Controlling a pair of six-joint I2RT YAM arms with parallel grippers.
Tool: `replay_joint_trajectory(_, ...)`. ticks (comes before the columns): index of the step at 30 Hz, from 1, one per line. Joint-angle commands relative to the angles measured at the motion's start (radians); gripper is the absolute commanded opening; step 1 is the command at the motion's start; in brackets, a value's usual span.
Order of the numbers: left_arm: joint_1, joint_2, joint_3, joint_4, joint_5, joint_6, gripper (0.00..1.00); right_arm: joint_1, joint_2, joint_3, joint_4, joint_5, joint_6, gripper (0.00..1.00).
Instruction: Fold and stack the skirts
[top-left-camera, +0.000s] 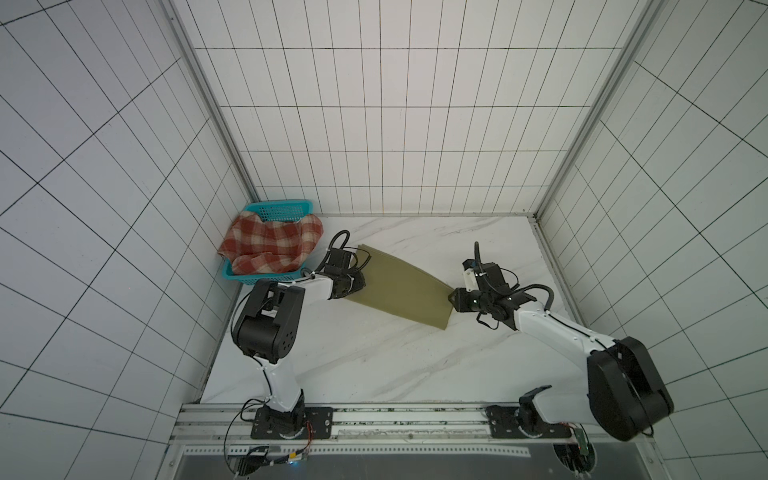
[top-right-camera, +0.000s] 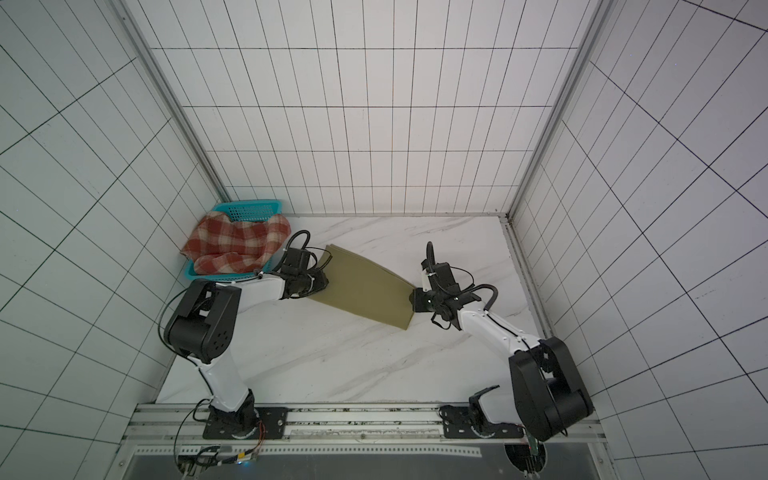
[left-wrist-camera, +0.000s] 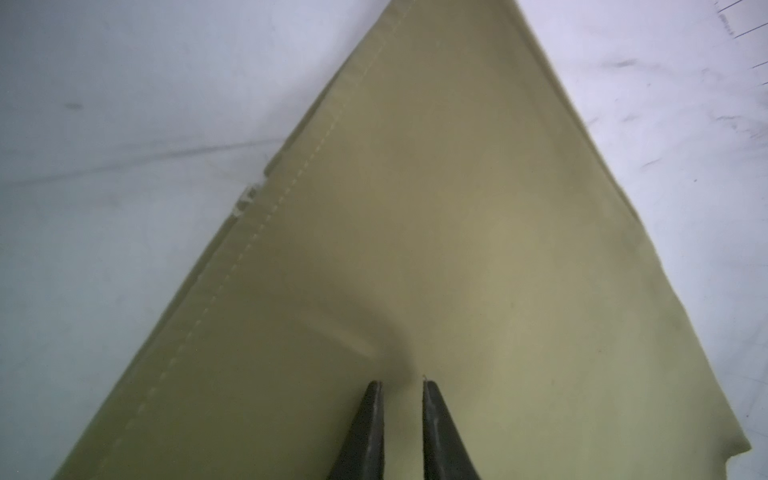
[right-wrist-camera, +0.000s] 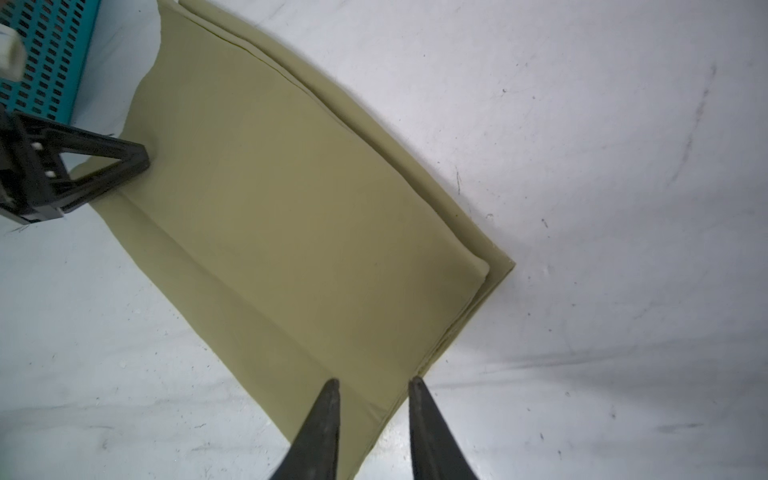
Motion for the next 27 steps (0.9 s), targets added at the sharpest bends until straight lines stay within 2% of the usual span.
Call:
replay_joint_trajectory(1, -0.006, -0.001, -0.037, -0.026, 0.016, -0.008, 0.18, 0.000, -0.077, -0.068, -0.020, -0.034, 0.027, 0.30)
replay_joint_trajectory(12, -0.125, -0.134, -0.221, -0.093, 0.016, -0.049, 0.17, -0.001, -0.233, -0.119, -0.063, -0.069, 0.038, 0.30)
replay_joint_trajectory(16, -0.170, -0.206, -0.293, -0.092, 0.009, -0.086, 0.17, 0.000, -0.240, -0.147, -0.063, -0.087, 0.037, 0.30)
replay_joint_trajectory(20, -0.175, -0.306, -0.345, -0.111, -0.004, -0.106, 0.17, -0.002, -0.237, -0.176, -0.060, -0.083, 0.032, 0.31)
replay_joint_trajectory(22, -0.175, -0.354, -0.338, -0.130, -0.023, -0.107, 0.17, -0.009, -0.235, -0.188, -0.060, -0.073, 0.029, 0.33)
replay_joint_trajectory(25, -0.182, -0.394, -0.307, -0.138, -0.027, -0.110, 0.17, -0.032, -0.226, -0.199, -0.052, -0.073, 0.022, 0.44)
replay_joint_trajectory(27, -0.196, -0.401, -0.282, -0.134, -0.028, -0.112, 0.17, -0.064, -0.213, -0.199, -0.049, -0.095, 0.018, 0.45)
